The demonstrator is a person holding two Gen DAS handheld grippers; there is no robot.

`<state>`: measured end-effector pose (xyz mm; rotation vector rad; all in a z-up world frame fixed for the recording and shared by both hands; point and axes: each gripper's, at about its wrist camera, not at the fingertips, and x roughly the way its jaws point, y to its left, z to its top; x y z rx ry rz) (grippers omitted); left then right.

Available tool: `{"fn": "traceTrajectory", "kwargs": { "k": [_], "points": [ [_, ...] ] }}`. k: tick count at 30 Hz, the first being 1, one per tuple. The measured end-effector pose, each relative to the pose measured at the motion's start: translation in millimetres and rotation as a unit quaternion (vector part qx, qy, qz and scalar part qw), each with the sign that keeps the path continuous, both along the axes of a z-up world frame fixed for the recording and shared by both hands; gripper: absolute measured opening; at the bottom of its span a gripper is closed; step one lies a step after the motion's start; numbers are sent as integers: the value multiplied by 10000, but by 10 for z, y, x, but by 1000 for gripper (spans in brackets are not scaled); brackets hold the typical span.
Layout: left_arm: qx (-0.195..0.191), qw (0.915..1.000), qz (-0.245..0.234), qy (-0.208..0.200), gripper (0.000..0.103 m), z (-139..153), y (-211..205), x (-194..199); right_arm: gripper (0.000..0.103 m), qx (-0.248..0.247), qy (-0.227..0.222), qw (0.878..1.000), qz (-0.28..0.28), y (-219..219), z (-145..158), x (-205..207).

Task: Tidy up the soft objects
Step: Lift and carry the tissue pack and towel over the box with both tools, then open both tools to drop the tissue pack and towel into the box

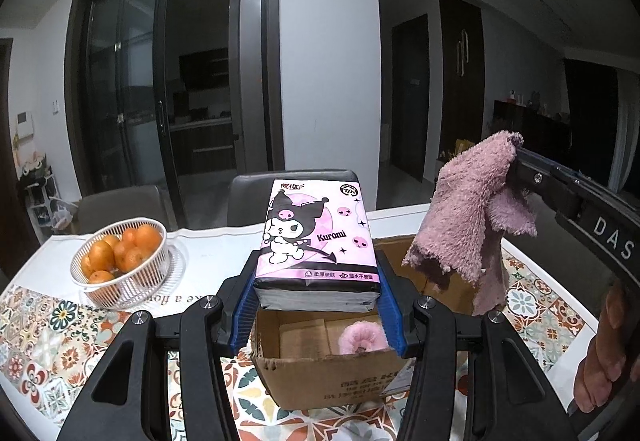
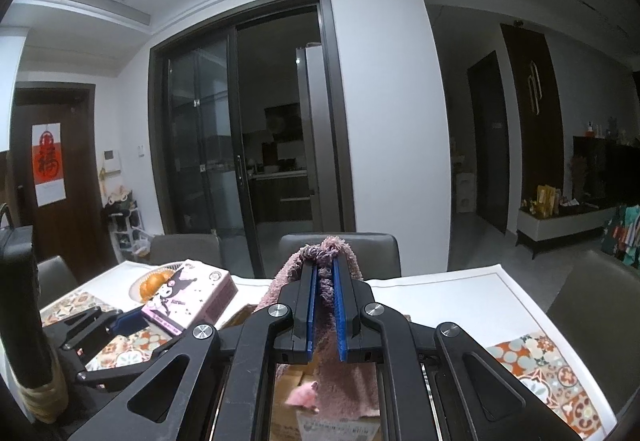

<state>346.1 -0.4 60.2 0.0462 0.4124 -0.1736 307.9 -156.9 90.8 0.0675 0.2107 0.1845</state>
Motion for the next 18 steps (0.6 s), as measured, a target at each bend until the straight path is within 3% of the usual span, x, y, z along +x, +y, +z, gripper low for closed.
{"fn": "traceTrajectory", "kwargs": {
  "k": [18],
  "points": [
    [217, 9949, -268, 952, 52, -531, -175, 535, 9, -50, 1309, 9913, -100, -45, -639, 687]
  ]
}}
